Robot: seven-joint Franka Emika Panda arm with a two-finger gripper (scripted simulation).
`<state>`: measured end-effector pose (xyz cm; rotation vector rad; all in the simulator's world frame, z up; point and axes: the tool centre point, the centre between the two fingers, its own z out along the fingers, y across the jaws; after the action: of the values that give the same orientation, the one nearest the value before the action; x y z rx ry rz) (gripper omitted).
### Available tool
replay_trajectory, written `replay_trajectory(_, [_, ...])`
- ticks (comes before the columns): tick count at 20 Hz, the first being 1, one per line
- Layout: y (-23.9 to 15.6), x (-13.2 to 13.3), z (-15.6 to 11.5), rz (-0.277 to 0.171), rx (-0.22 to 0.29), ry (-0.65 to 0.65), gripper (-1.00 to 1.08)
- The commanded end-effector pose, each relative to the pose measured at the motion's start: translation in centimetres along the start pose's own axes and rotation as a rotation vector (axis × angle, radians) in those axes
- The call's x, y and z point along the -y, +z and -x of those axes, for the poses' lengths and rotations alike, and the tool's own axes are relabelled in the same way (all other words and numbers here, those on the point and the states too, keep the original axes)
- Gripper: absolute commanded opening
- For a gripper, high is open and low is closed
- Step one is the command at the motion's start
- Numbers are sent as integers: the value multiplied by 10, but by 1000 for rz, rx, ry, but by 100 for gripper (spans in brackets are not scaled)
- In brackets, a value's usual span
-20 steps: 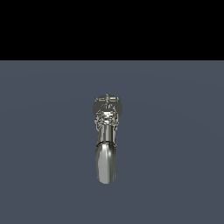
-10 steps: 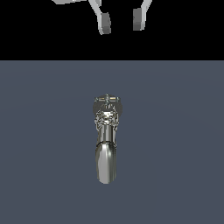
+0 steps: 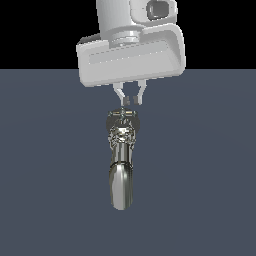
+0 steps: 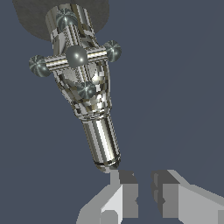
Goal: Turn on the faucet by rotating a designated handle.
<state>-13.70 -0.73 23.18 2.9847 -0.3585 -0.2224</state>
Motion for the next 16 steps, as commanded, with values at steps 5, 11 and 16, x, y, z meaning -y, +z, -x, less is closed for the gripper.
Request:
replay_trajectory(5, [46,37,-24,-50,-22,43,74])
replay_trajectory(11, [47,-71,-111,-122,-95,378,-59])
replay_trajectory(16, [53,-58,-135,-31,-172,277,92])
